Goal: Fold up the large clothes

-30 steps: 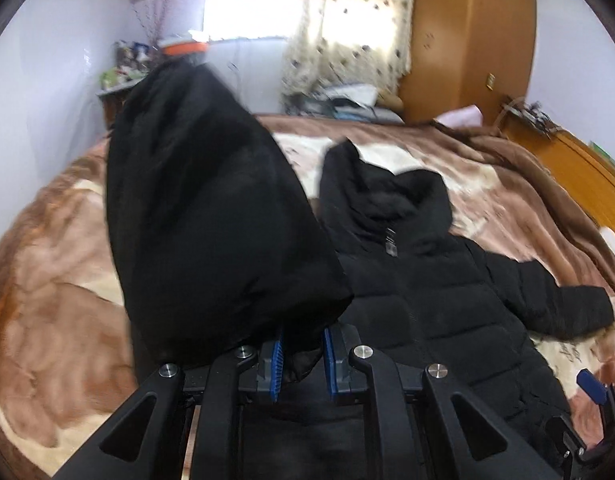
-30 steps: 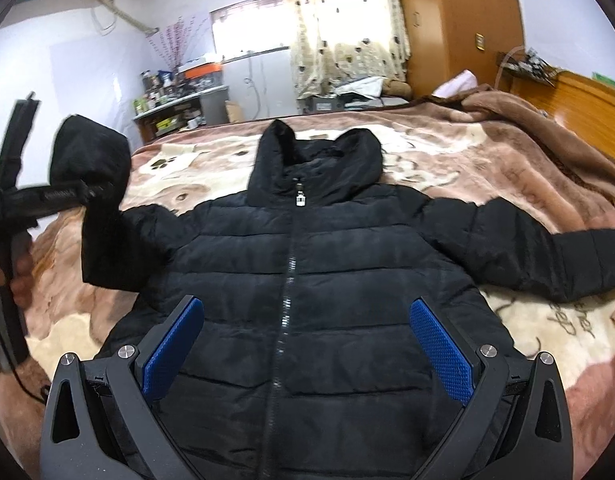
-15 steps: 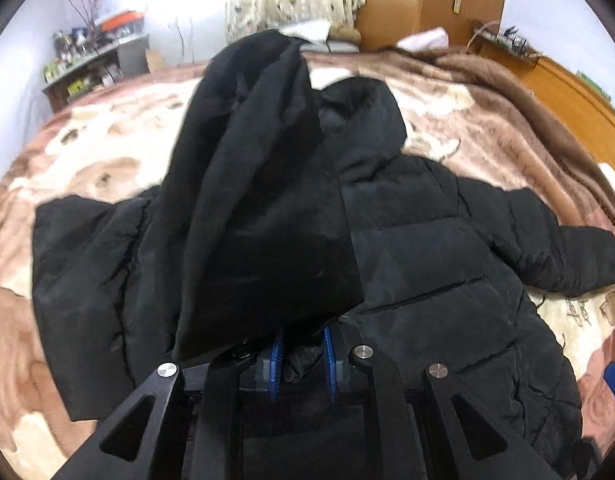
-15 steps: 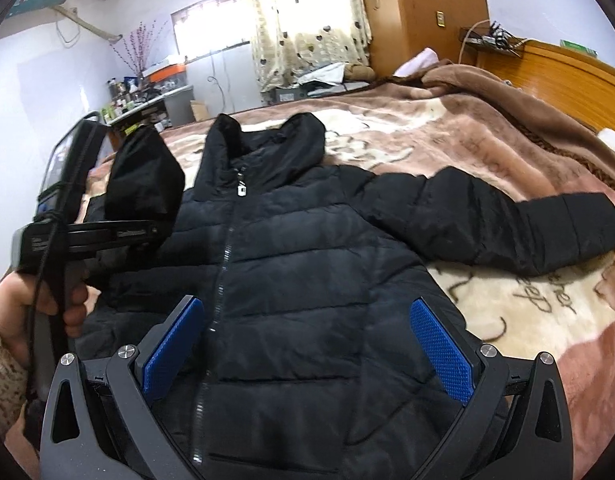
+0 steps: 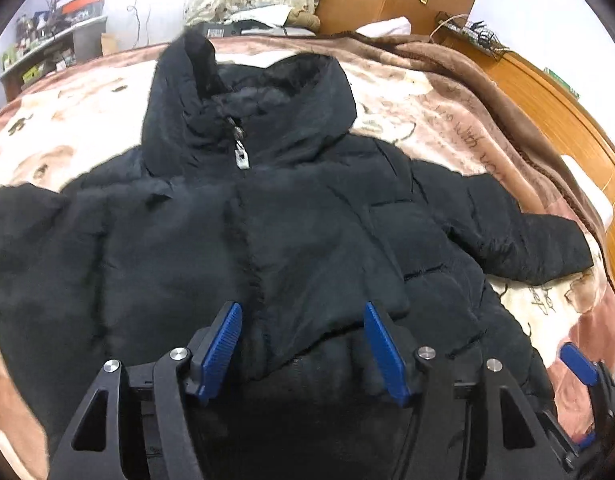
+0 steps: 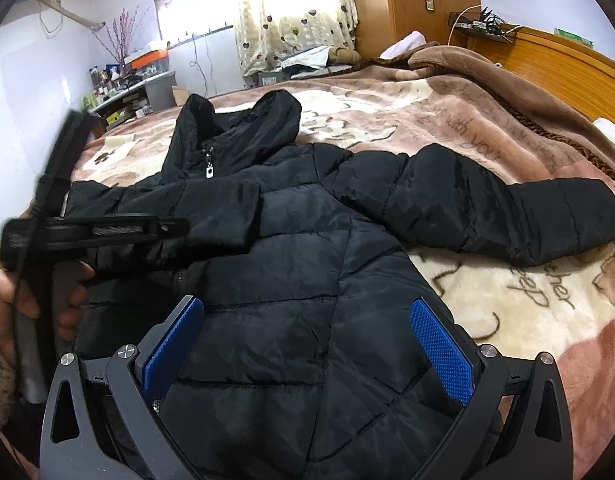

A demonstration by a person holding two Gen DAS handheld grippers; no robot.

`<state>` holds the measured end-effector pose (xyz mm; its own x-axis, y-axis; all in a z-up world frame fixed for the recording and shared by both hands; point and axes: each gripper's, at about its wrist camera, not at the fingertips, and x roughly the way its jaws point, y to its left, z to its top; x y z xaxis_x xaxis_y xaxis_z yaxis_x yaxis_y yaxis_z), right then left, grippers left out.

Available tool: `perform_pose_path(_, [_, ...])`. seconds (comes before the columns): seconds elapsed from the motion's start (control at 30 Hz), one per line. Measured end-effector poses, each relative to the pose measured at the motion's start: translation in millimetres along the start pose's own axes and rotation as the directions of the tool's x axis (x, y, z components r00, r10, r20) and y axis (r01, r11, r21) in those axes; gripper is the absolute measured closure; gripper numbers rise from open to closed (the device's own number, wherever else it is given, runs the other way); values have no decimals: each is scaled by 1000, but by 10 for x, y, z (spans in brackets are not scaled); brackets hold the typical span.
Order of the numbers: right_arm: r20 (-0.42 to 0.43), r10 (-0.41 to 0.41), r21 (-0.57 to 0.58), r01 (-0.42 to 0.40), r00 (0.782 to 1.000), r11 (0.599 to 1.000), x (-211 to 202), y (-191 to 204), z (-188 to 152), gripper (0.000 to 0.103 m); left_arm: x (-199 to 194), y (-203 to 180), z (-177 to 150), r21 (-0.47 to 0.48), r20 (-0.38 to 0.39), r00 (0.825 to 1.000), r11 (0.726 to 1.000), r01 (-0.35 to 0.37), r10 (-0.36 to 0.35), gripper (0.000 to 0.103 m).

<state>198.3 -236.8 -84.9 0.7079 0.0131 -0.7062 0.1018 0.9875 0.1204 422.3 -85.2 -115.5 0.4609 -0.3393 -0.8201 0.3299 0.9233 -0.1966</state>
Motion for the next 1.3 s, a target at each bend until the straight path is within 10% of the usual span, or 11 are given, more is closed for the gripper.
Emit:
perform_pose_path(0.37, [-7, 5, -128, -6, 1000, 992, 580, 367, 352, 0, -947, 986, 67, -86, 117, 973, 978, -189, 198, 25])
perform_pose_path(0.73, [-123, 114, -35, -120, 986, 992, 1370, 505, 635, 1, -624, 1652, -217, -173, -6, 958, 943, -285, 288, 25])
perform_pose_path(1.1, [-116, 125, -35, -130, 985, 991, 1399, 542, 665, 90, -376, 1573, -162, -179, -10, 953, 937, -300, 304, 25])
perform_pose_path(1.3, [-15, 114, -28, -115, 993, 993, 1103, 383, 732, 96, -385, 1461, -126, -158, 23, 946, 935, -317, 325, 25])
